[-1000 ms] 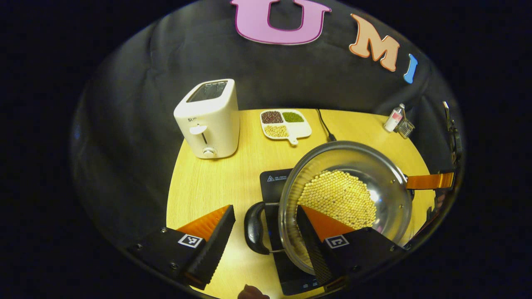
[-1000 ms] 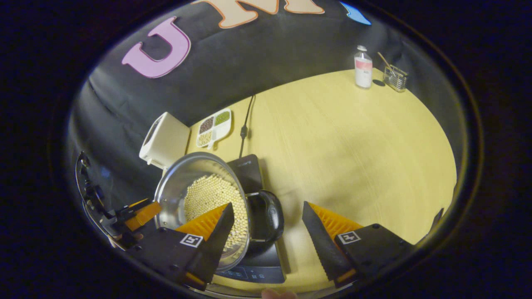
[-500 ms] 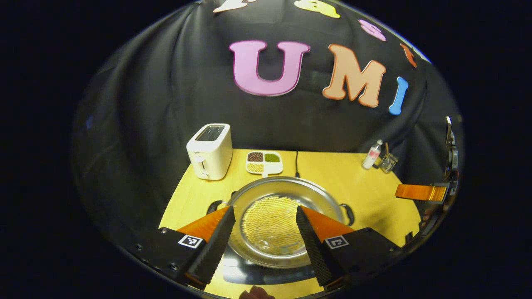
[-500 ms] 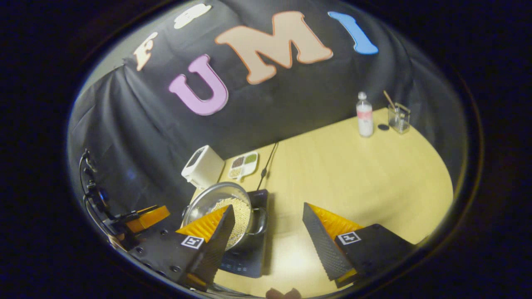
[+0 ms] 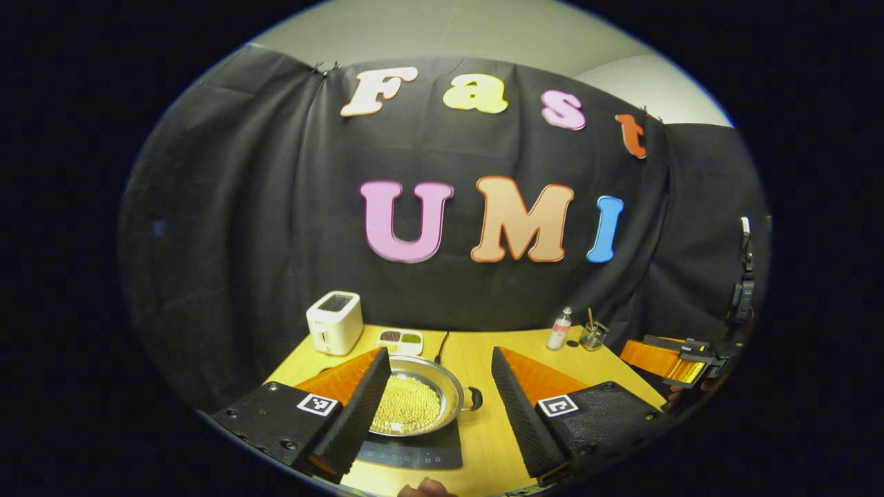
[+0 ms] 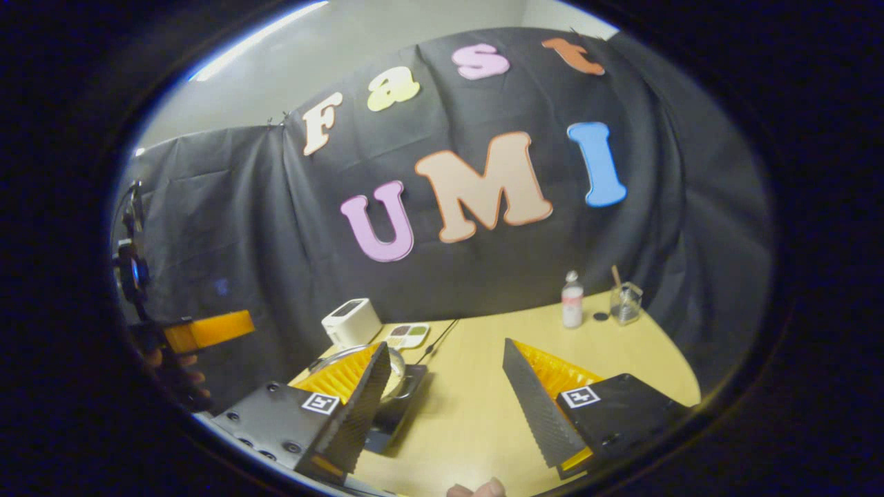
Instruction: First push the handle of the pot to place it horizontally, then grasp the pot with both hands and set it on the induction cooktop.
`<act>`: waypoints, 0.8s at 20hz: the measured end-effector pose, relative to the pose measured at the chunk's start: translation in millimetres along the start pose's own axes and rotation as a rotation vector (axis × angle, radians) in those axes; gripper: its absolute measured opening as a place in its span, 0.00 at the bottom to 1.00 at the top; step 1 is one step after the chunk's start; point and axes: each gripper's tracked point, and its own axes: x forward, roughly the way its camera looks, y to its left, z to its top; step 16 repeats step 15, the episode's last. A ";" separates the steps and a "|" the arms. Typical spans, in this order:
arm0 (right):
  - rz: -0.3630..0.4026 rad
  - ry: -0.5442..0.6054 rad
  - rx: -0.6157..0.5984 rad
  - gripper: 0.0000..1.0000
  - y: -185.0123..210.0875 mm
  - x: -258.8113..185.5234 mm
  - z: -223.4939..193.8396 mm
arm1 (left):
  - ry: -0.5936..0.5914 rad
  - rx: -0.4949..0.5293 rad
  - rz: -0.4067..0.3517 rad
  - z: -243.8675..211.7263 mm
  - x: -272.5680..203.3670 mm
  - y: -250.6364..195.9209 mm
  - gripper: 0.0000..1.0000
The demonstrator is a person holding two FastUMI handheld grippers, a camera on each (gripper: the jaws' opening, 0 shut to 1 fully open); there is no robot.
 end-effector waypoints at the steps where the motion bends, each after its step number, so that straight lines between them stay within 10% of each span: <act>1: -0.019 -0.034 -0.015 0.91 -2.5 -15.9 14.5 | -0.033 0.034 -0.002 11.6 -9.3 -1.7 0.85; 6: -0.104 -0.229 -0.121 0.91 -7.8 -76.3 74.3 | -0.112 0.083 -0.040 27.4 -48.6 -14.1 0.87; 16: -0.167 -0.226 -0.186 0.92 -3.7 -136.6 51.3 | -0.166 0.040 -0.054 28.4 -74.7 -5.3 0.86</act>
